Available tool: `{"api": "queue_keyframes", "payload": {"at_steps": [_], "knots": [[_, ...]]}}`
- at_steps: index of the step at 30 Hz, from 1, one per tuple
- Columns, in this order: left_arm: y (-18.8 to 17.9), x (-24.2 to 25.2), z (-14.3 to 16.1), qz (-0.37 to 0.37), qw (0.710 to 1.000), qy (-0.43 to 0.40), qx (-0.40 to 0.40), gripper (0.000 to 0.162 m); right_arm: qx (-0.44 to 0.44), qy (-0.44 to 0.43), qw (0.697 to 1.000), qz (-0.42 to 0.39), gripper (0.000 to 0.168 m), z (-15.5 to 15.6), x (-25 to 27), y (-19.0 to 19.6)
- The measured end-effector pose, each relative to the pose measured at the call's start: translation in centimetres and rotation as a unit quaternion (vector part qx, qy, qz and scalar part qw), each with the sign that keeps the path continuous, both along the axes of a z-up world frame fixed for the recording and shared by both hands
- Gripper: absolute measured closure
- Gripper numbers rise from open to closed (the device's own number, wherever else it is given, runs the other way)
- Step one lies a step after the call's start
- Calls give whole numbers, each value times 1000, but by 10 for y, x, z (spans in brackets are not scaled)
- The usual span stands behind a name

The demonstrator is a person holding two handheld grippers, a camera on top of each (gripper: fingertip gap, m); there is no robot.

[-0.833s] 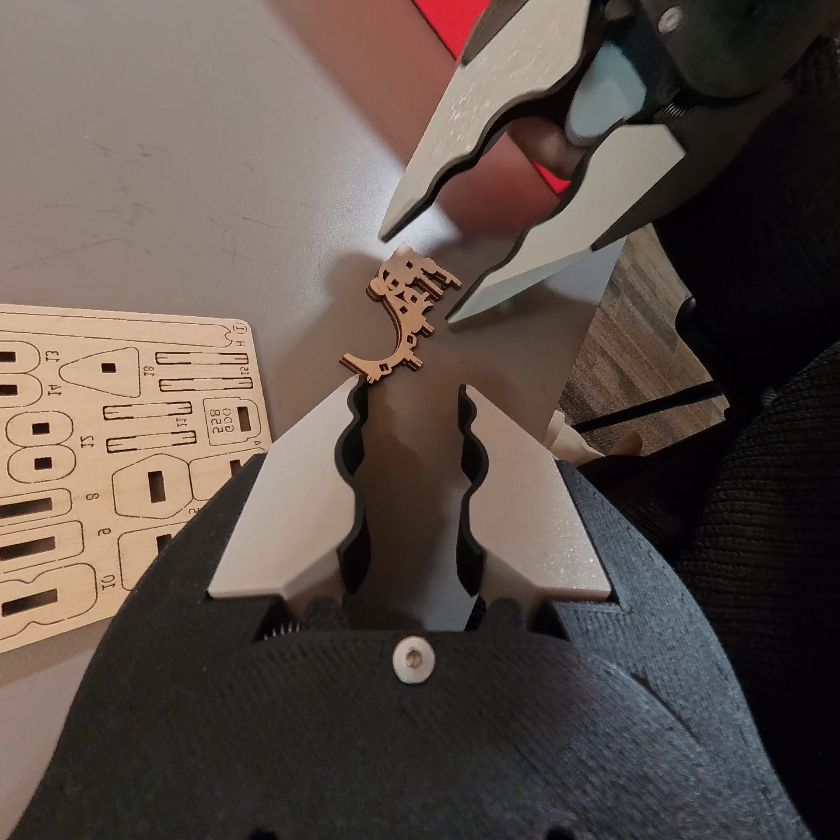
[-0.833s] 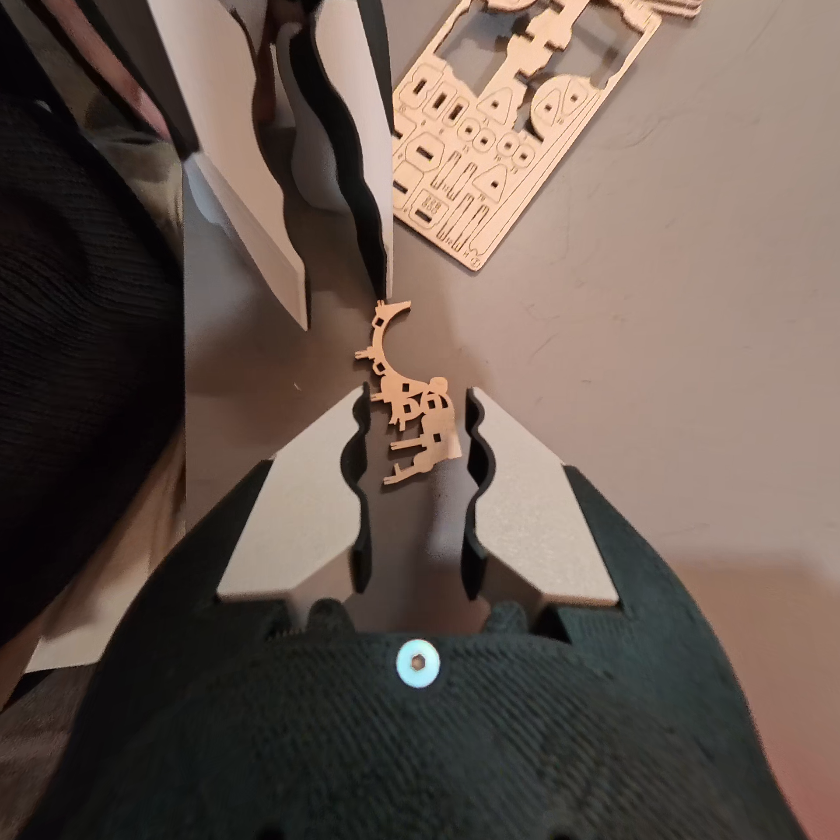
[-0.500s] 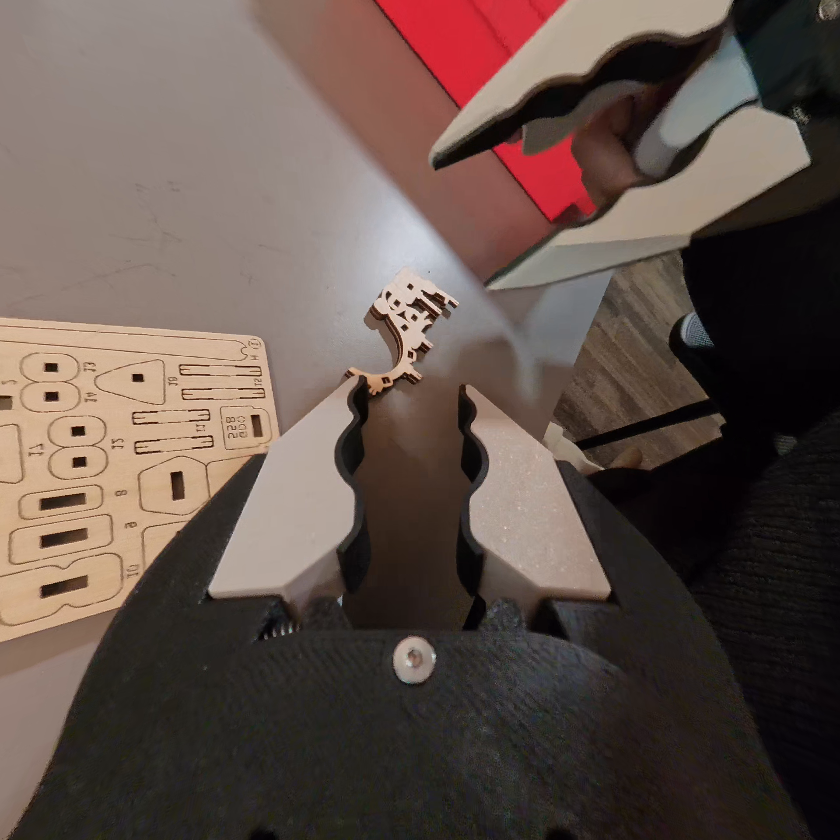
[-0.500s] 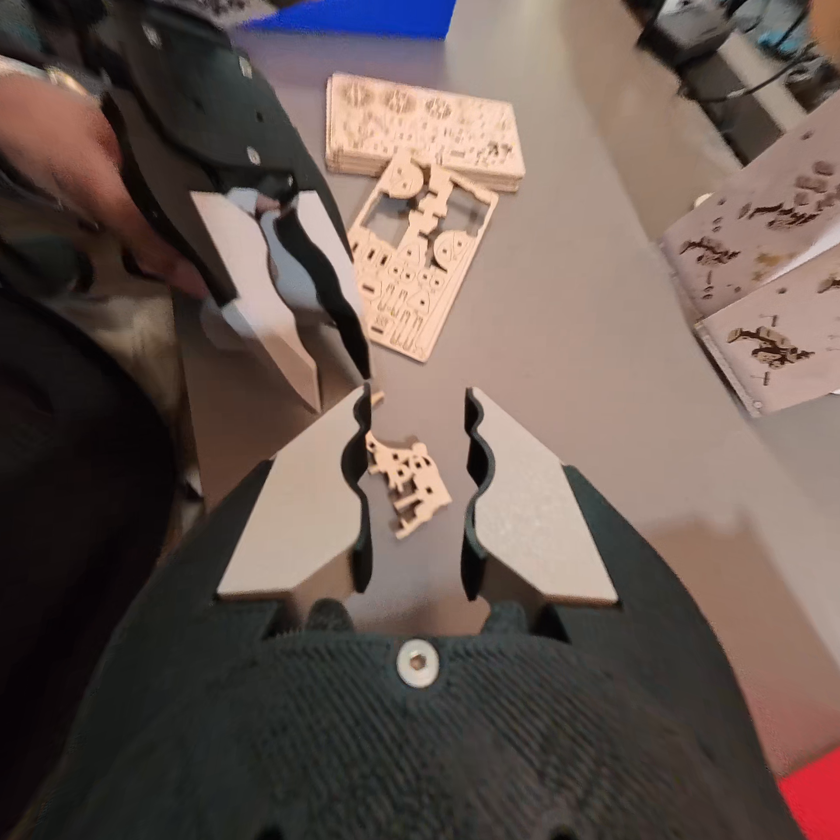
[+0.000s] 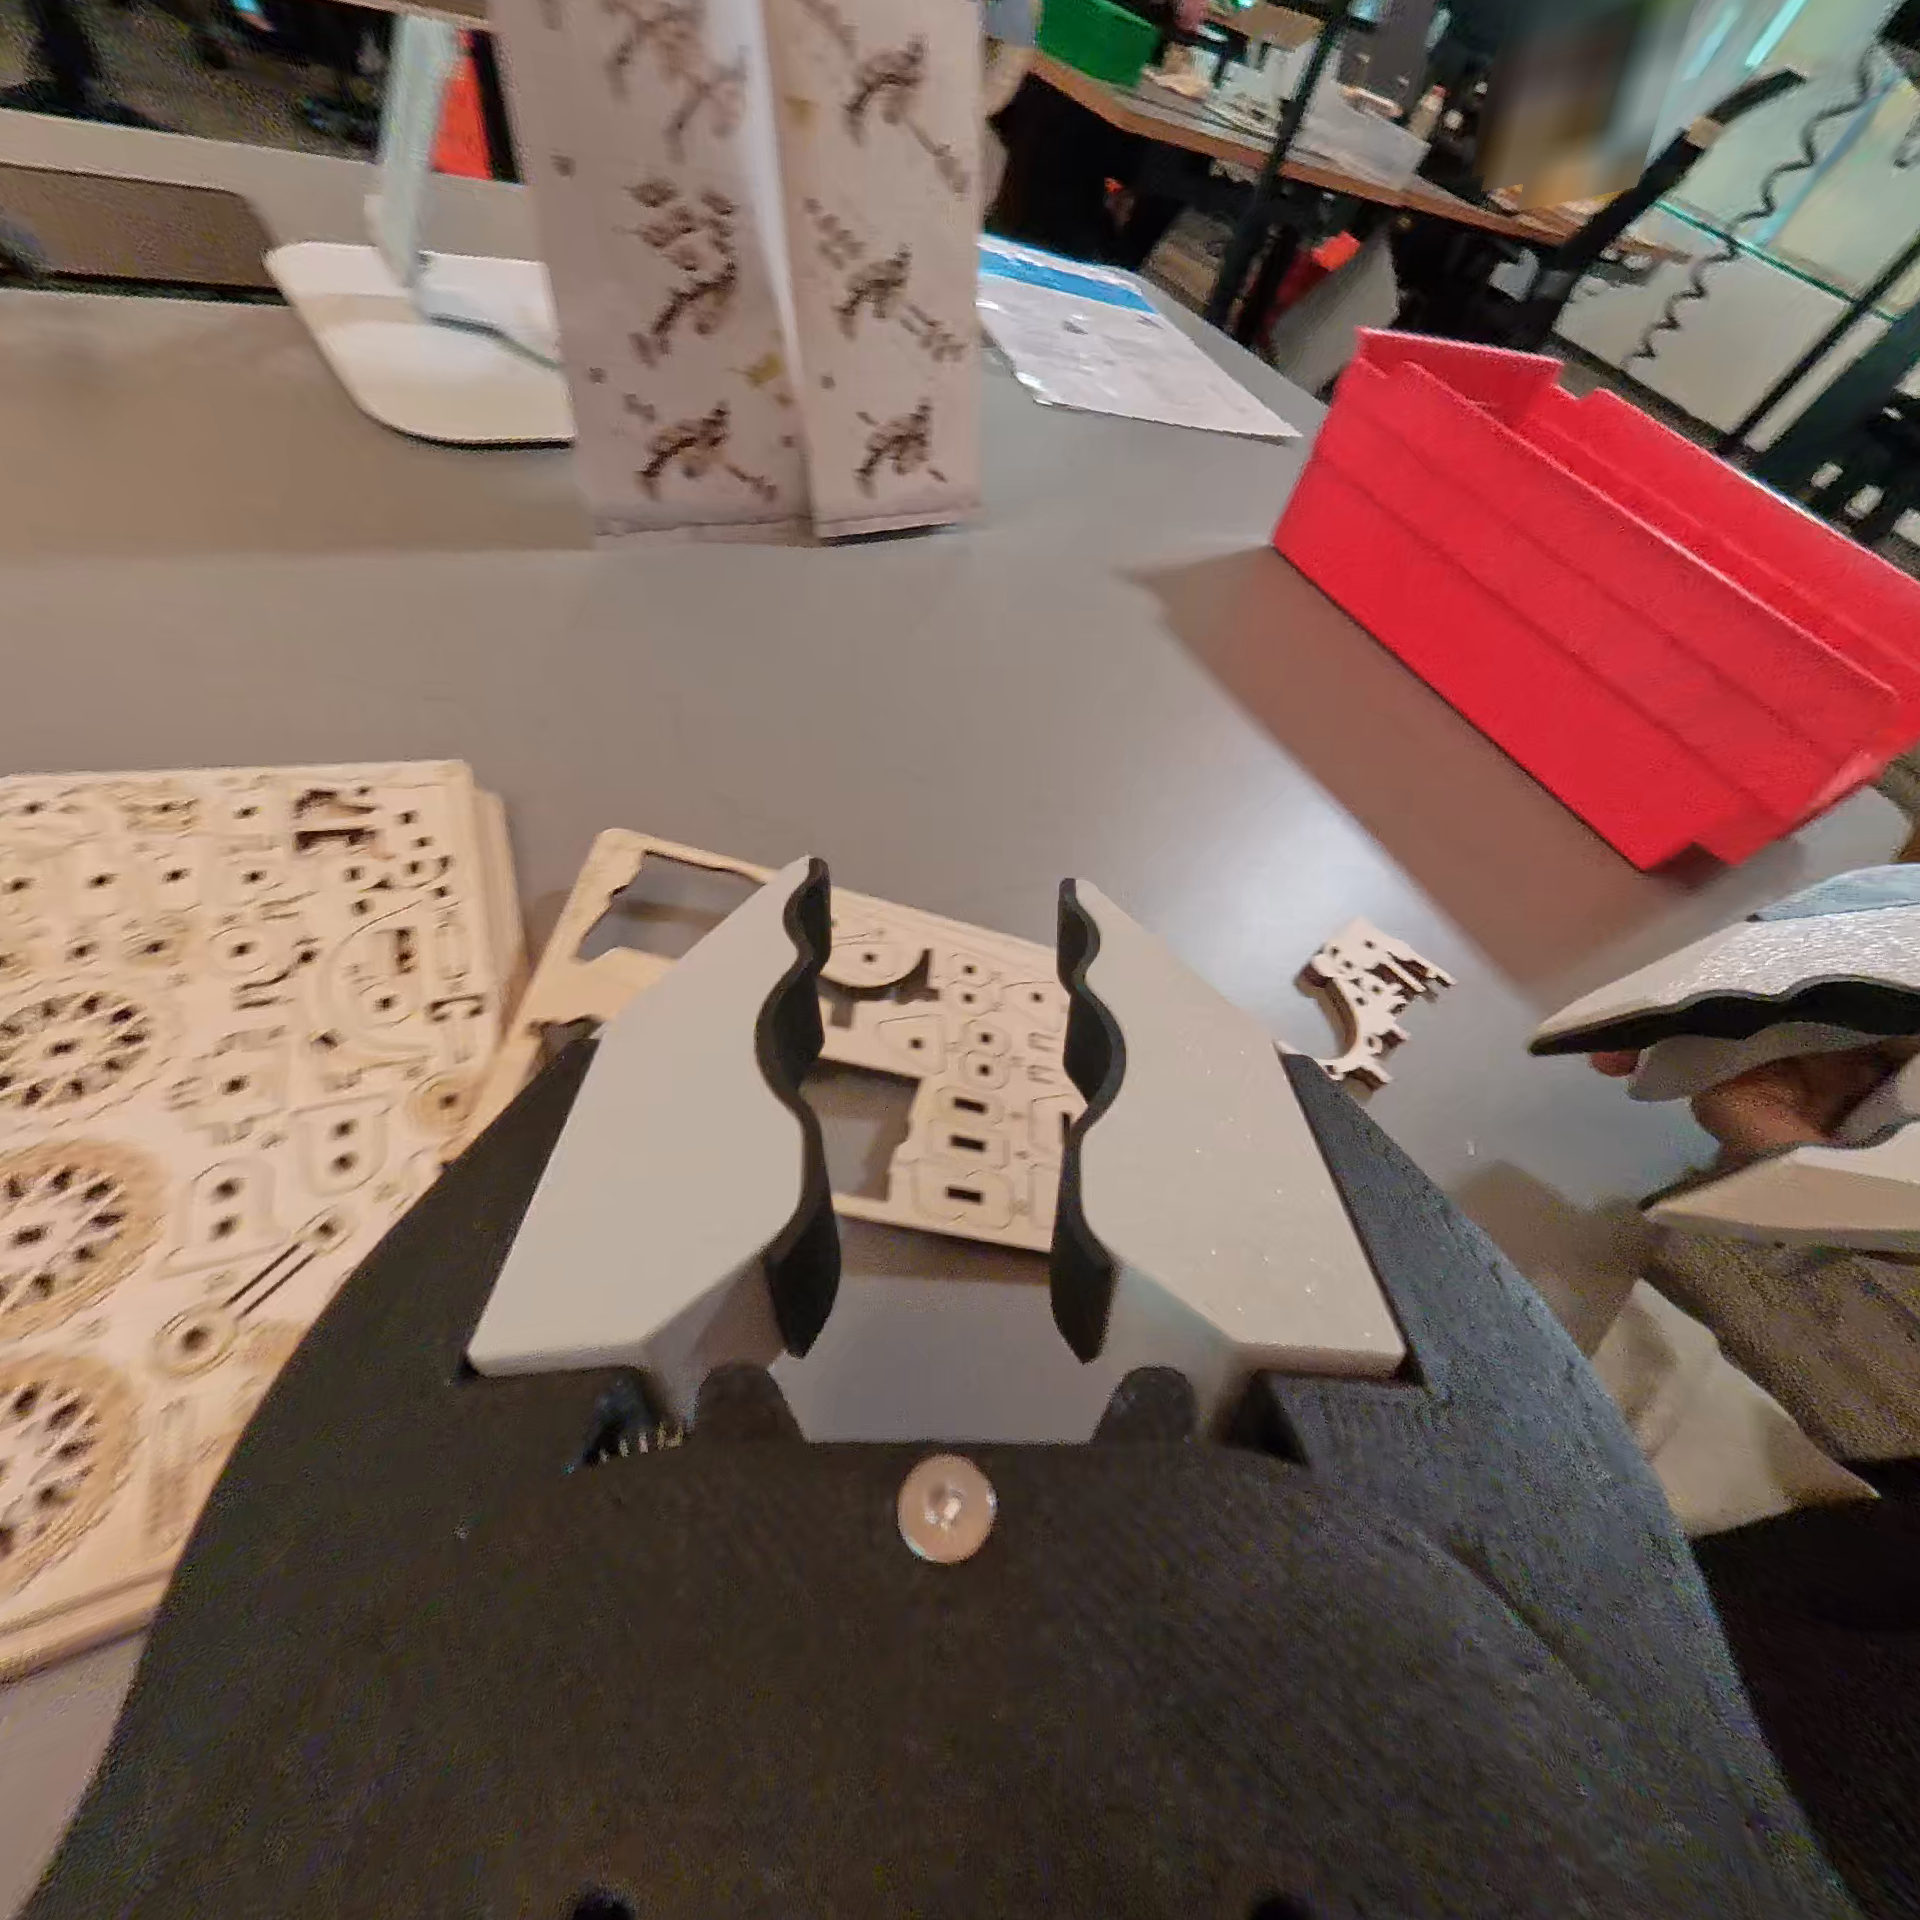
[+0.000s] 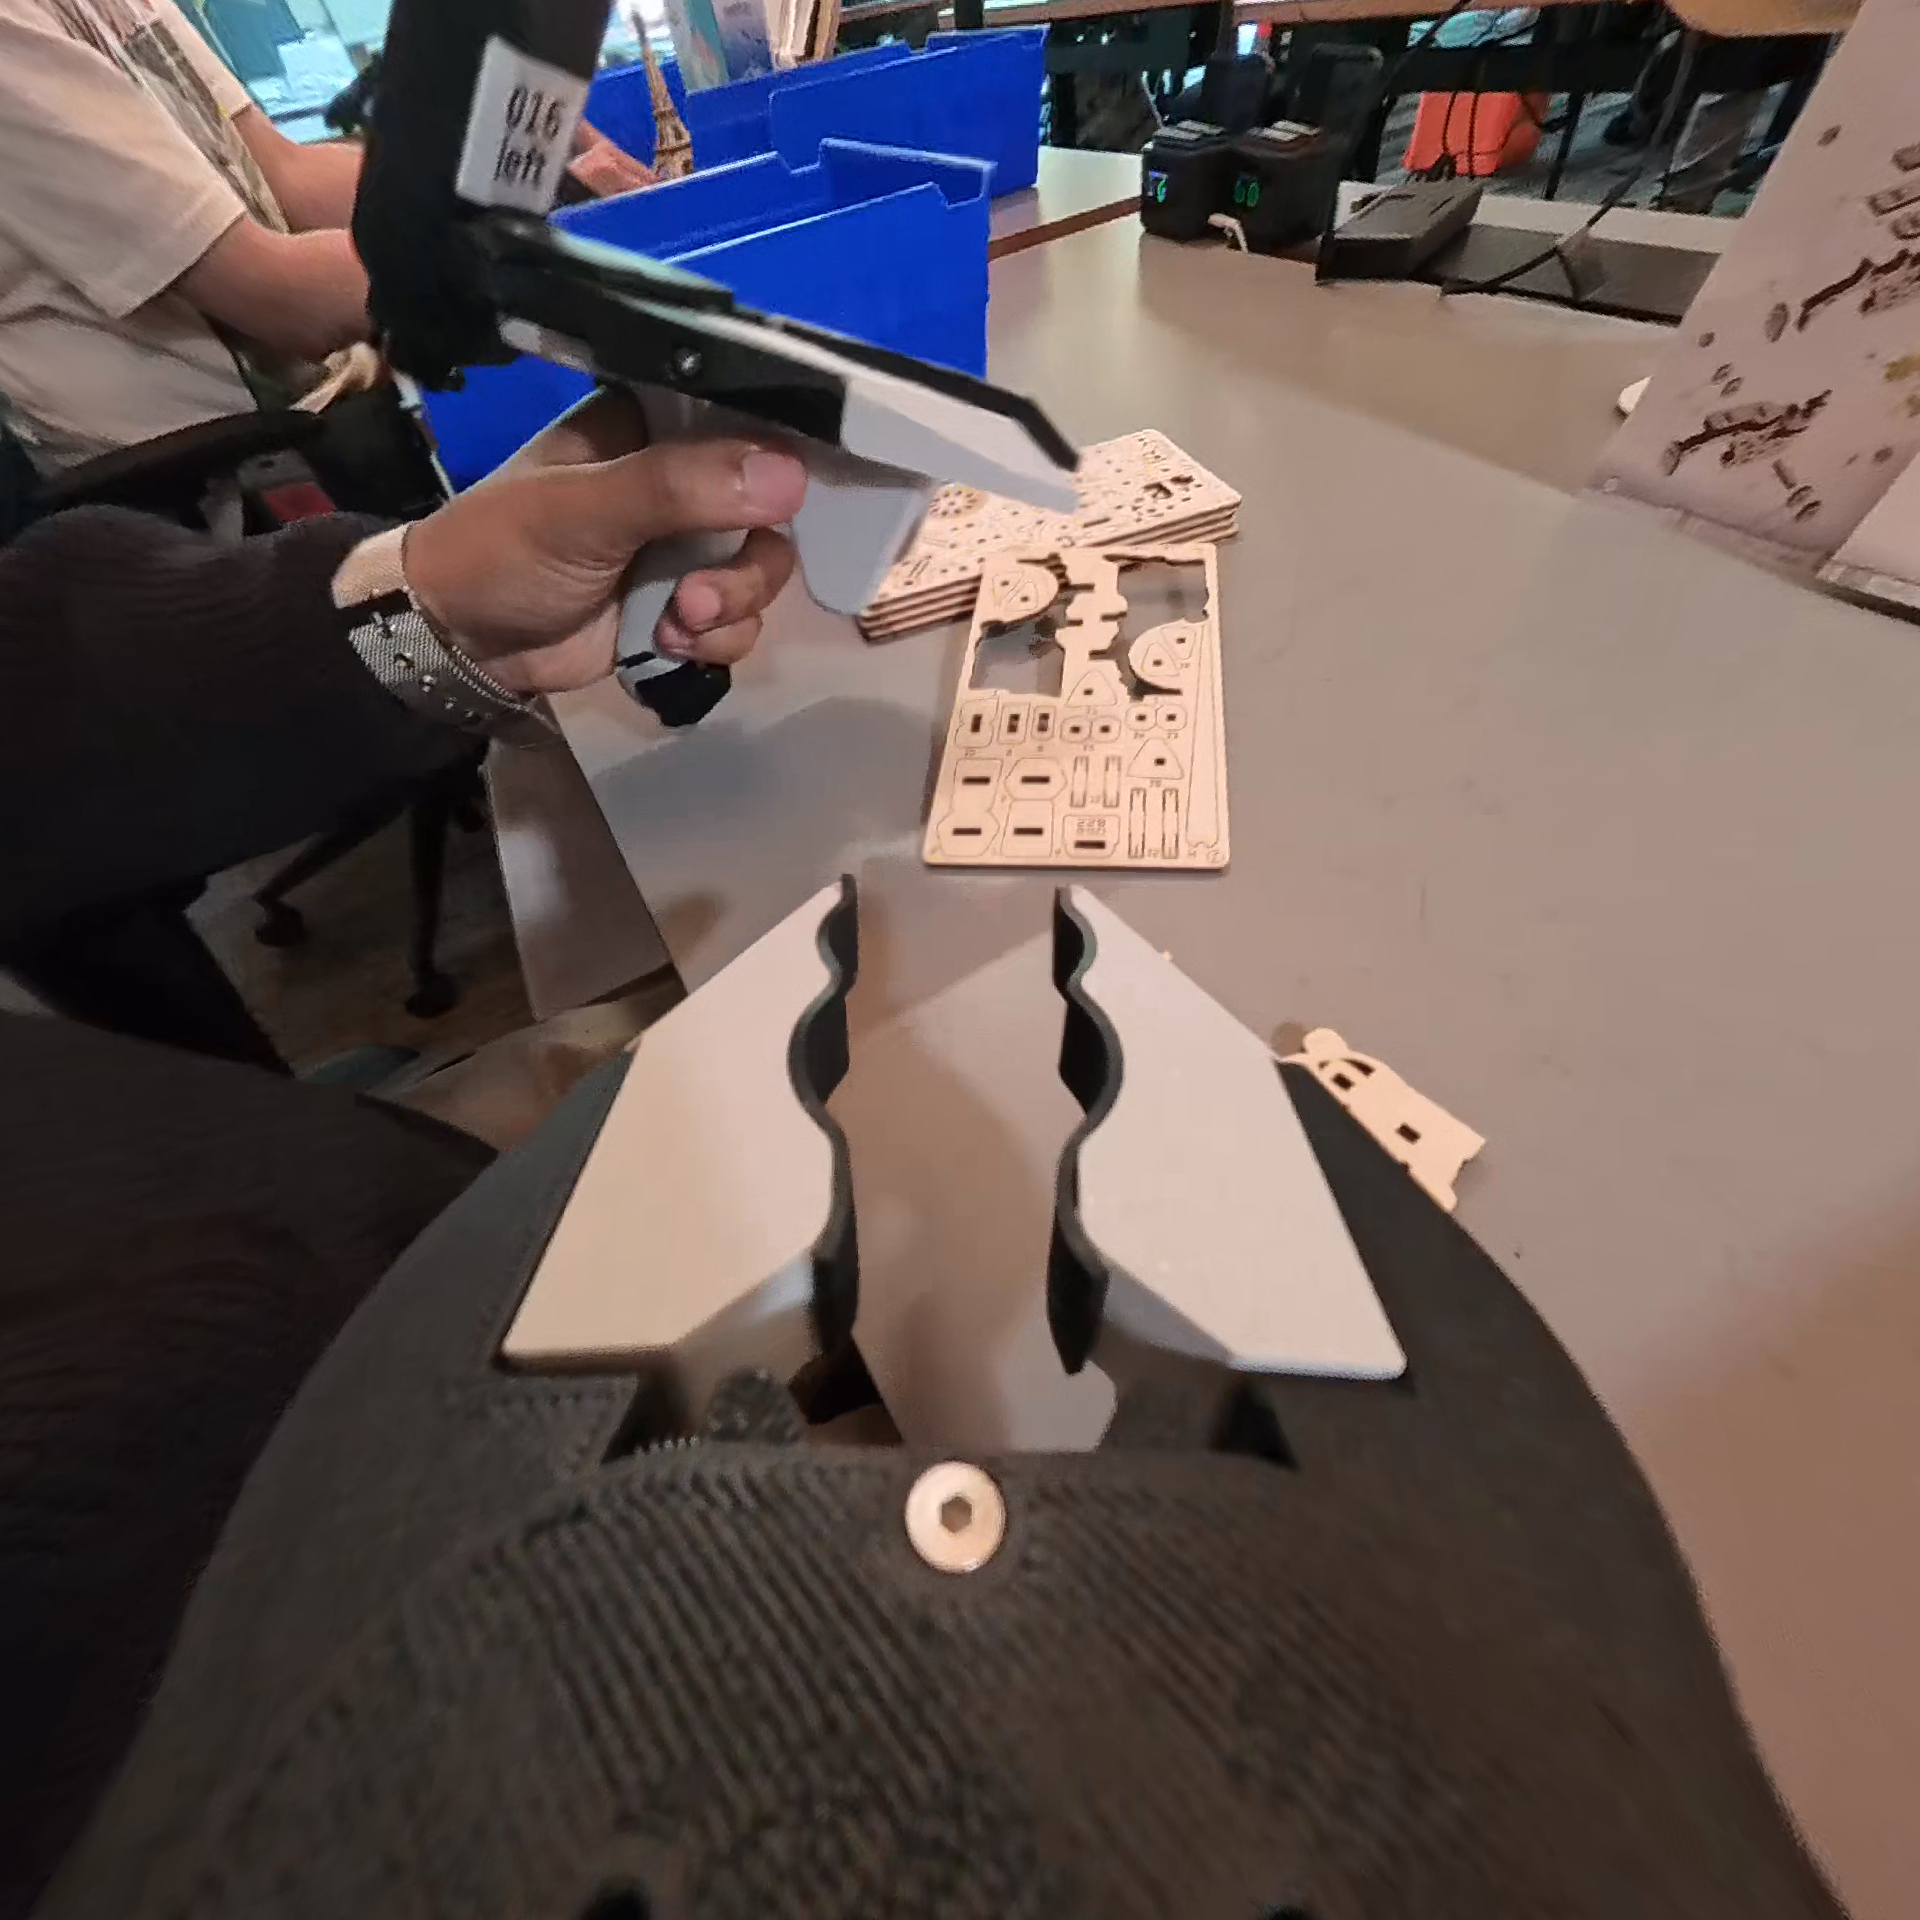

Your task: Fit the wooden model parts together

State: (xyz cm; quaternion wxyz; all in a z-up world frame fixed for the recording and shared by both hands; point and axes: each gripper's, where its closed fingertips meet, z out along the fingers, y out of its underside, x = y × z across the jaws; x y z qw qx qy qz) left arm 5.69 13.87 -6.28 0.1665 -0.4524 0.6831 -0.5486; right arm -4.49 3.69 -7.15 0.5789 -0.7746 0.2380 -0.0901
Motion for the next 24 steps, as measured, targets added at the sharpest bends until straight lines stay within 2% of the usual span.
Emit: {"api": "queue_keyframes", "payload": {"at_steps": [4, 10, 17, 20, 24], "knots": [[21, -9, -6, 26, 999, 20, -16, 119, 38, 11, 999, -18, 135, 10, 18, 1], [37, -36, -27, 40, 998, 55, 10, 119, 67, 14, 998, -10, 137, 17, 38, 18], [30, -65, -50, 17, 994, 90, 52, 119, 71, 16, 996, 56, 139, 18, 24, 54], [27, -65, -54, 13, 993, 95, 63, 119, 75, 14, 995, 65, 139, 19, 19, 56], [20, -59, -58, 13, 992, 122, 38, 115, 81, 23, 995, 52, 139, 19, 21, 47]]}}
